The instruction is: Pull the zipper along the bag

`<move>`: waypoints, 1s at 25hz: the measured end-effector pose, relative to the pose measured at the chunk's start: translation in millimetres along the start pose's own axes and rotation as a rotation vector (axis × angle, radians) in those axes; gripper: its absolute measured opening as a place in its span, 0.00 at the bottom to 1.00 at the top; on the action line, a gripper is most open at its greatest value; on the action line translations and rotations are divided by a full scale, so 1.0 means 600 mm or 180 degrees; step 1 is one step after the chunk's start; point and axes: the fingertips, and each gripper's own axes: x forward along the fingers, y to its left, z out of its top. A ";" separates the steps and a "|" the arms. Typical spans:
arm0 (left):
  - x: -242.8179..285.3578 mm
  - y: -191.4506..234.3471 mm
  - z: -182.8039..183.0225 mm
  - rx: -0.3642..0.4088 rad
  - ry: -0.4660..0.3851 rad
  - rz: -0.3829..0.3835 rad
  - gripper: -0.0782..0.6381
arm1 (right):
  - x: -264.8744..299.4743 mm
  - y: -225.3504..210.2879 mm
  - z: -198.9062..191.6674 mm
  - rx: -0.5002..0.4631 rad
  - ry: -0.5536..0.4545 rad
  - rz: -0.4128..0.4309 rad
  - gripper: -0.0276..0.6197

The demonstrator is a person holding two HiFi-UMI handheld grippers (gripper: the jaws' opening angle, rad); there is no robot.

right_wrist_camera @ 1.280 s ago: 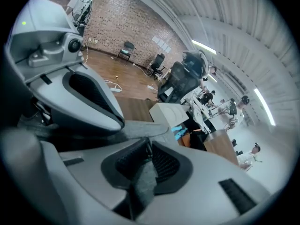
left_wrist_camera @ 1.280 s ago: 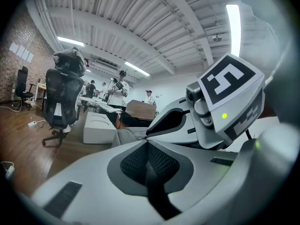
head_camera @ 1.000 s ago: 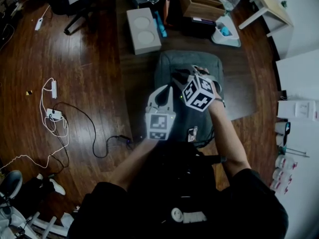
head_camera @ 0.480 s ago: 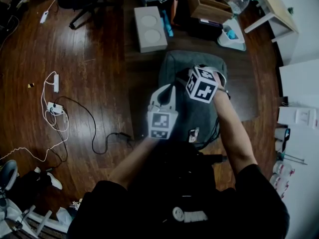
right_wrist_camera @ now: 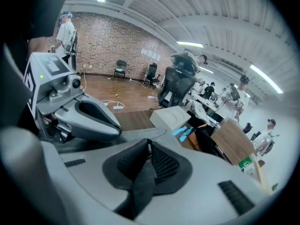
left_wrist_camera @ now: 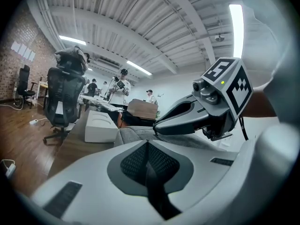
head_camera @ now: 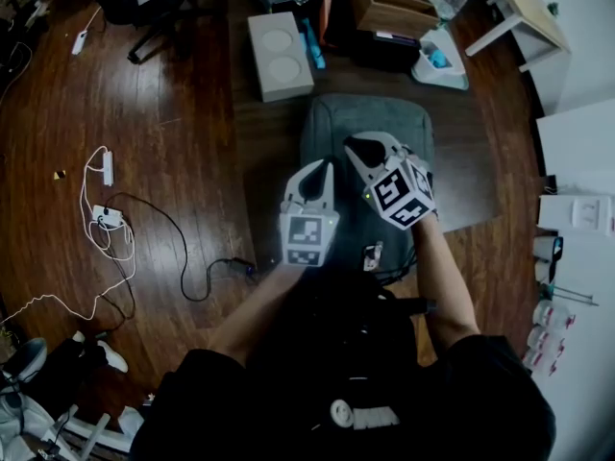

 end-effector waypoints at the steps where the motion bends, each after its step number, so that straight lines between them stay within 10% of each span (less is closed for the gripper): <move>1: 0.000 0.000 -0.001 0.0016 0.0011 -0.0002 0.10 | -0.004 -0.001 -0.004 0.0001 0.0009 -0.0022 0.10; 9: 0.008 -0.010 -0.007 0.0036 0.0068 -0.0021 0.10 | -0.002 0.011 -0.034 -0.0284 0.0162 0.0017 0.06; 11: 0.008 -0.011 -0.008 0.0038 0.0070 -0.0030 0.10 | 0.009 0.004 -0.022 -0.0267 0.0130 0.0065 0.23; 16: 0.006 -0.008 -0.009 0.0027 0.0082 -0.0022 0.10 | 0.055 0.006 -0.028 -0.0381 0.0606 0.0828 0.35; 21: 0.008 -0.006 -0.011 0.0003 0.0105 -0.0036 0.10 | 0.073 0.002 -0.031 0.0254 0.0815 0.1623 0.33; 25: 0.009 -0.004 -0.016 -0.0023 0.0123 -0.0039 0.10 | 0.064 0.022 -0.028 -0.0189 0.0904 0.1720 0.20</move>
